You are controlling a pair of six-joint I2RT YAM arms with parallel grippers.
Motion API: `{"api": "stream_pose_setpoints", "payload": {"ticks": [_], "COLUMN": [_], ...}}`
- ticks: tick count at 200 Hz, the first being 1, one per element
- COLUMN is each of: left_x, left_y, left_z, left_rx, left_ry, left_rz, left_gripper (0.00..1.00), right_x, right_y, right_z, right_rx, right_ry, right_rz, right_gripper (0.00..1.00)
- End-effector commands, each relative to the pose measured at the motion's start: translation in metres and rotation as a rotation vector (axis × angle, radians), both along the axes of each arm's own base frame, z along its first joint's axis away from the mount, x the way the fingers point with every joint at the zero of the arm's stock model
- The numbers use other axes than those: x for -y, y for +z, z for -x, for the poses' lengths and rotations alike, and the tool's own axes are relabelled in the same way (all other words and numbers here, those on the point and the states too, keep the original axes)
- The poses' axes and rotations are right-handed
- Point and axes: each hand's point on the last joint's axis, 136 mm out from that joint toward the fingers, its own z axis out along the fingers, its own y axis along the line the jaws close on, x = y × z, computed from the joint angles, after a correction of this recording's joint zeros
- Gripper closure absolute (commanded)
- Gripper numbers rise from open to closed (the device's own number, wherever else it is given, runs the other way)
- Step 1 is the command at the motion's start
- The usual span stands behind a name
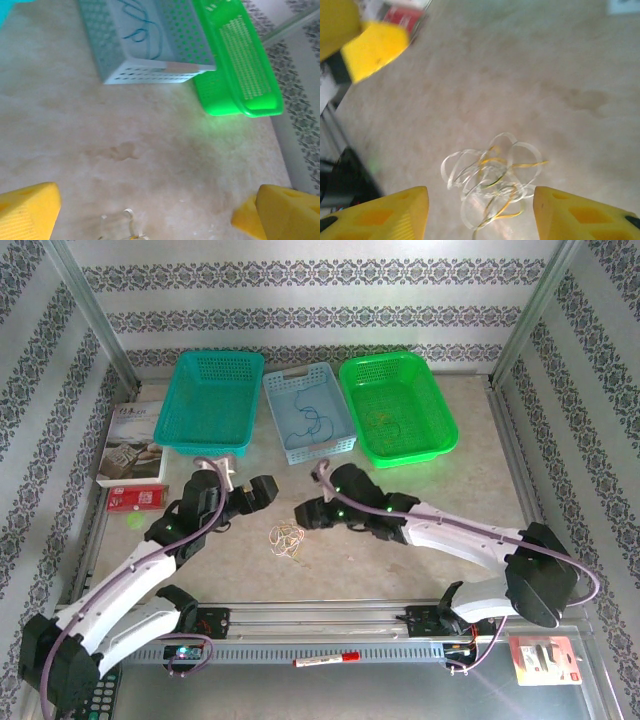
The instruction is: Untangle the cables
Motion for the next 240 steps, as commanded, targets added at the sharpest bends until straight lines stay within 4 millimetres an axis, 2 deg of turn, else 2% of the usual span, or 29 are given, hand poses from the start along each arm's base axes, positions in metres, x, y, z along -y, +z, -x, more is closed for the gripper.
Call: {"api": "stream_pose_setpoints", "payload": {"ticks": [1,35,70,91,110,131,152,168,217,240], "left_x": [-0.028,-0.046,-0.043,-0.041,-0.040,-0.034,-0.028,-0.017,0.016,0.029], "left_y": [-0.019,-0.017,-0.018,-0.016,-0.012,-0.007,-0.005,-0.004,-0.002,0.002], "left_z": [0.009,0.012,0.013,0.012,0.011,0.010,0.009,0.009,0.004,0.003], "left_rx": [-0.069,-0.048,-0.061,-0.055,-0.039,-0.028,-0.037,-0.039,-0.049,-0.046], "left_ry": [0.133,0.212,0.182,0.172,0.158,0.122,0.073,0.015,-0.141,-0.194], "left_rz": [0.010,0.038,0.030,0.026,0.025,0.021,0.002,0.009,0.077,0.105], "left_gripper": [0.00,0.00,0.00,0.00,0.00,0.00,0.00,0.00,0.05,0.06], "right_x": [-0.009,-0.037,-0.058,-0.060,-0.053,-0.042,-0.027,-0.014,0.034,0.050], "right_y": [-0.018,-0.031,-0.042,-0.055,-0.070,-0.086,-0.089,-0.085,-0.063,-0.050], "right_z": [0.011,0.018,0.015,0.010,0.008,0.006,0.000,-0.007,-0.027,-0.034], "right_rx": [0.021,0.010,-0.001,-0.008,-0.016,-0.041,-0.045,-0.042,-0.016,-0.014], "right_ry": [0.019,0.077,0.104,0.091,0.073,0.052,0.021,-0.009,-0.116,-0.151], "right_rz": [0.075,0.105,0.113,0.144,0.185,0.215,0.222,0.211,0.172,0.126], "right_gripper": [0.40,0.39,0.40,0.42,0.51,0.73,0.91,1.00,1.00,1.00]}}
